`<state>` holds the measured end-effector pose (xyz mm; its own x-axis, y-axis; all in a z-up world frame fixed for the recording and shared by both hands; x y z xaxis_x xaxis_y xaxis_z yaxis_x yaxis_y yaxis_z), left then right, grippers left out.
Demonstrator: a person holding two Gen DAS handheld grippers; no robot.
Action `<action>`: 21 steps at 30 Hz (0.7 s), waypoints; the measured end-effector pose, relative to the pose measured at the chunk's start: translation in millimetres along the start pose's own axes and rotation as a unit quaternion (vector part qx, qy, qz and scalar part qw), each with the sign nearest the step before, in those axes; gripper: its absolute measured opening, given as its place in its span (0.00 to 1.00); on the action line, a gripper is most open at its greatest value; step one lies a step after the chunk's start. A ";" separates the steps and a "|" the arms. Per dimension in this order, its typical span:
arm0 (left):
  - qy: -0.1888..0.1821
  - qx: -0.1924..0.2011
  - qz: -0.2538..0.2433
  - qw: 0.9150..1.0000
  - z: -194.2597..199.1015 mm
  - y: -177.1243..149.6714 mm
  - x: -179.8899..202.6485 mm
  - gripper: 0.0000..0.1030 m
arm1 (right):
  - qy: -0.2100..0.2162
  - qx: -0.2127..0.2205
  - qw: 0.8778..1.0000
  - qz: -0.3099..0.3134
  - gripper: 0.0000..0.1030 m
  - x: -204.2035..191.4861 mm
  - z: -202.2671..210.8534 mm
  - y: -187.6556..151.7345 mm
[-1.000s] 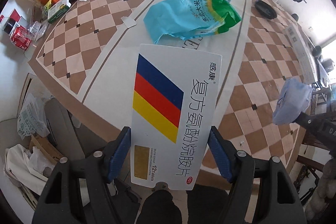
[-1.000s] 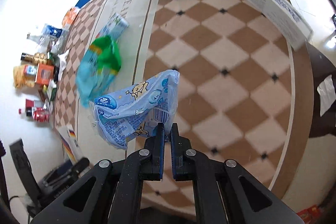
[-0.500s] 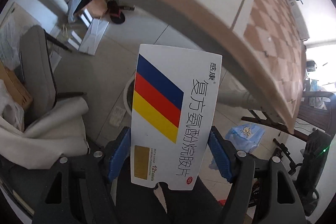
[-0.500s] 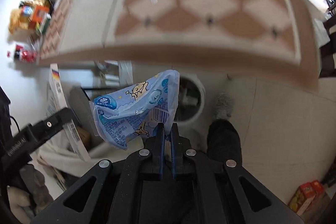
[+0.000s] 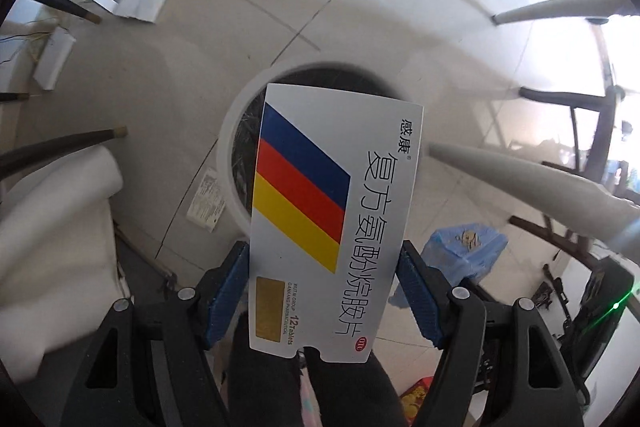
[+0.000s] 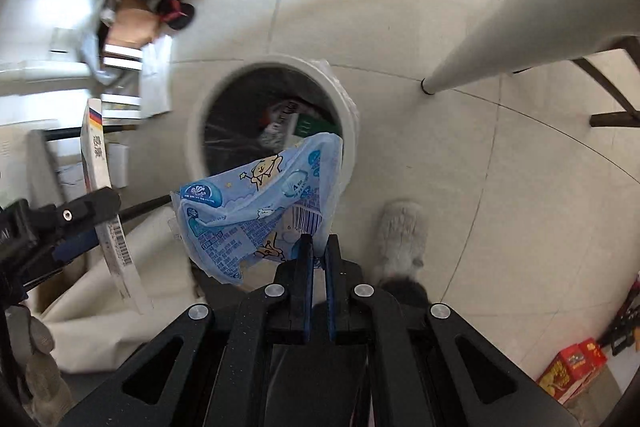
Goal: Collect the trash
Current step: 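Carry the striped box and blue bag over the white bin, then open both tools to drop the striped box and blue bag into the bin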
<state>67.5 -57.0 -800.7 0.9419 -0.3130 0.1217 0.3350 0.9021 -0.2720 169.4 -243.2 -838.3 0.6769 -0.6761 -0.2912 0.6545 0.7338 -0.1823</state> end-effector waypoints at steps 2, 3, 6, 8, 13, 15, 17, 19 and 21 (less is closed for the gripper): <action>0.005 -0.008 0.000 1.000 -19.9 6.1 -7.8 0.70 | -0.009 -0.008 1.000 0.017 0.05 6.5 -31.7 10.9; 0.002 -0.006 -0.001 1.000 -26.6 9.5 -10.5 0.70 | -0.008 -0.013 1.000 0.020 0.06 -3.7 -44.1 27.3; 0.003 0.000 0.002 1.000 -38.6 13.1 -22.2 0.83 | -0.022 -0.030 0.999 0.026 0.15 2.6 -76.6 35.9; 0.008 0.003 0.011 1.000 -39.6 12.5 -30.8 0.98 | -0.020 -0.035 0.999 0.027 0.20 2.5 -87.8 38.5; 0.047 0.028 0.008 0.998 -23.4 5.6 -40.1 0.98 | -0.043 -0.023 0.998 0.038 0.63 5.8 -82.7 41.1; 0.061 0.031 0.001 0.998 -14.7 1.6 -37.8 0.98 | -0.061 -0.021 0.997 0.046 0.92 4.6 -75.1 41.2; 0.070 0.032 -0.003 0.997 -6.9 -4.6 -38.9 0.98 | -0.078 -0.011 0.996 0.053 1.00 2.8 -62.3 42.1; 0.086 0.038 -0.010 0.996 3.0 -5.3 -36.9 0.98 | -0.096 0.002 0.993 0.065 1.00 -1.0 -47.4 43.8; 0.099 0.046 -0.022 0.994 15.9 -10.9 -33.6 0.98 | -0.102 0.011 0.992 0.067 1.00 -5.0 -31.3 44.1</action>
<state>31.7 -51.6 -786.7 0.9161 -0.3964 -0.0604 0.3805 0.9069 -0.1809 184.3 -205.4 -874.3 0.8112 -0.5731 -0.1160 0.5590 0.8183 -0.1340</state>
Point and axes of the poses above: each gripper's, at about its wrist camera, not at the fingertips, and z roughly against the way its jaws point, x to its right, y to its top, the point moved 10 cm from there along -z, roughly the way its jaws point, and after that the axes turned 6 degrees about y, right-handed, at the moved point
